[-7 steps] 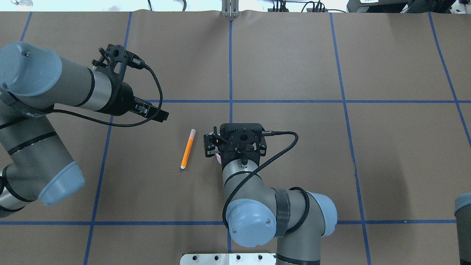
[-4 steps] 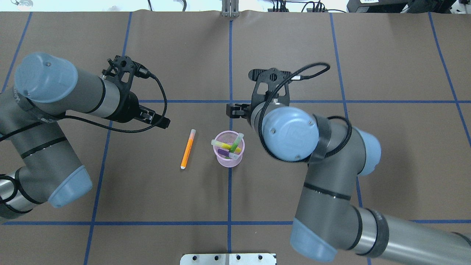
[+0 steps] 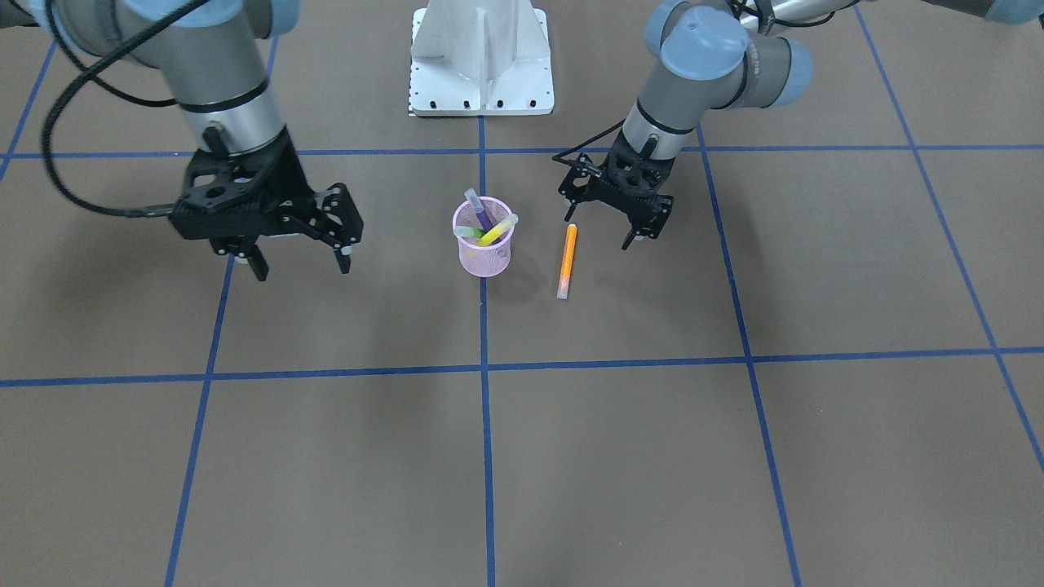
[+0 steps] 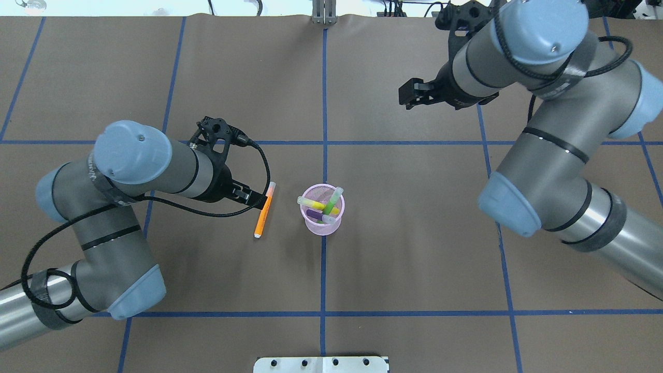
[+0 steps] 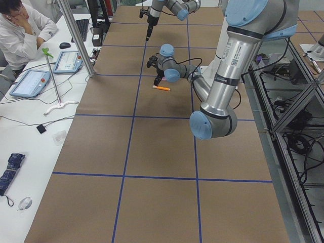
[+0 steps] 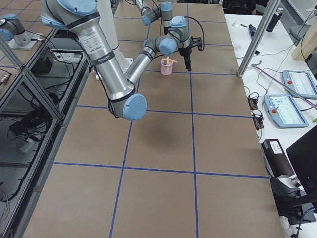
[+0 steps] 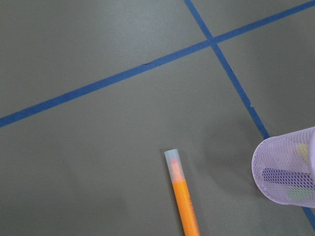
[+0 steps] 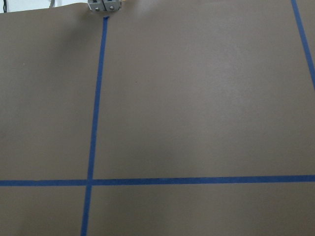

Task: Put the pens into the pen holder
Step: 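Withdraw the right gripper while the left gripper lowers onto the orange marker and grasps it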

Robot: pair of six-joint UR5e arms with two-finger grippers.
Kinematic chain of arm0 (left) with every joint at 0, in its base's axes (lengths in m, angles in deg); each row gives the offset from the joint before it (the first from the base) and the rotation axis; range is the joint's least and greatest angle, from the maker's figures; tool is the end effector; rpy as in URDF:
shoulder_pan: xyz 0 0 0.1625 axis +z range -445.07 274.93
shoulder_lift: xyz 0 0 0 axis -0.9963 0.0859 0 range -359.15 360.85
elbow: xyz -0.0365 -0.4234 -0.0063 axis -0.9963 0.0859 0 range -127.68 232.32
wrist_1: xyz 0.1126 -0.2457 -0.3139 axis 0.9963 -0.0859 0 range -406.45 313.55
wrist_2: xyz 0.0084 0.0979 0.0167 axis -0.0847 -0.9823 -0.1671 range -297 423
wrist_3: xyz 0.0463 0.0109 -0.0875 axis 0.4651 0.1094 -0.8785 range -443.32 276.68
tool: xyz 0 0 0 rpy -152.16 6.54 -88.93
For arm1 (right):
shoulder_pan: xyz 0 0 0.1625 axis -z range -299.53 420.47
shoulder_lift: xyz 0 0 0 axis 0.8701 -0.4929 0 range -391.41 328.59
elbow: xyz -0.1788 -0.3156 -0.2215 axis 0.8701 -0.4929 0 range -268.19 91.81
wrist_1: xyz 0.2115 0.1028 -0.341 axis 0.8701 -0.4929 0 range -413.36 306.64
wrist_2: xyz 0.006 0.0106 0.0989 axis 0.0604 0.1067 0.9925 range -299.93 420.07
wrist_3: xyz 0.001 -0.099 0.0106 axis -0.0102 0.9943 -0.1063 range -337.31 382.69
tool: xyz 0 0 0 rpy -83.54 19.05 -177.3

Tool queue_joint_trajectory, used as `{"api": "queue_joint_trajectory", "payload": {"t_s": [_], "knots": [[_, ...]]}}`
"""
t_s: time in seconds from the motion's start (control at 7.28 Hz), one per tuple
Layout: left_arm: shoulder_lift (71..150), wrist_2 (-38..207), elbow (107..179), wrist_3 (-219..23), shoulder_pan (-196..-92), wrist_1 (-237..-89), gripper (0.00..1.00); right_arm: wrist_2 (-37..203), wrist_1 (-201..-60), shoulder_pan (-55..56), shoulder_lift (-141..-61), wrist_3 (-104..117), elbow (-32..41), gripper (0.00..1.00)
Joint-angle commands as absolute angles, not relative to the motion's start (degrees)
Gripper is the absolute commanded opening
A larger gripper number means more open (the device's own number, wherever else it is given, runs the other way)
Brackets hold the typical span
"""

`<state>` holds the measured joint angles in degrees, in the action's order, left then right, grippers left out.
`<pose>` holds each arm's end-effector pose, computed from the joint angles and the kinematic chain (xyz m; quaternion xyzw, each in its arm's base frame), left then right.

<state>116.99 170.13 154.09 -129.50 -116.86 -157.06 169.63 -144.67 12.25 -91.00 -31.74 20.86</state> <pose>0.4807 -0.4202 0.2678 0.1936 0.4615 0.1627 0.8503 -0.3295 -0.5188 0.2194 0.1530 -0.4028 0.0302 0.9019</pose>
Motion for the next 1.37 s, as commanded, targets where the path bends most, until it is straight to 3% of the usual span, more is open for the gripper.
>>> {"api": "queue_joint_trajectory", "payload": {"t_s": [0.0, 0.14, 0.69, 1.24], "knots": [[121.6, 169.53, 147.87, -129.37, -115.4, -157.11, 0.76, 175.1, -144.5, 7.04, -93.98, -23.55, 20.71, 1.0], [121.53, 169.44, 147.33, -129.37, -115.31, -157.11, 0.64, 176.07, -144.41, 6.6, -94.68, -21.71, 20.79, 1.0], [121.97, 169.44, 144.96, -129.46, -115.31, -157.19, 0.51, 176.26, -144.33, 5.89, -95.57, -20.99, 20.71, 1.0], [122.14, 167.09, 144.25, -137.45, -114.17, -157.2, 0.5, 177.23, -144.24, 5.45, -96.09, -20.9, 20.71, 1.0]]}}
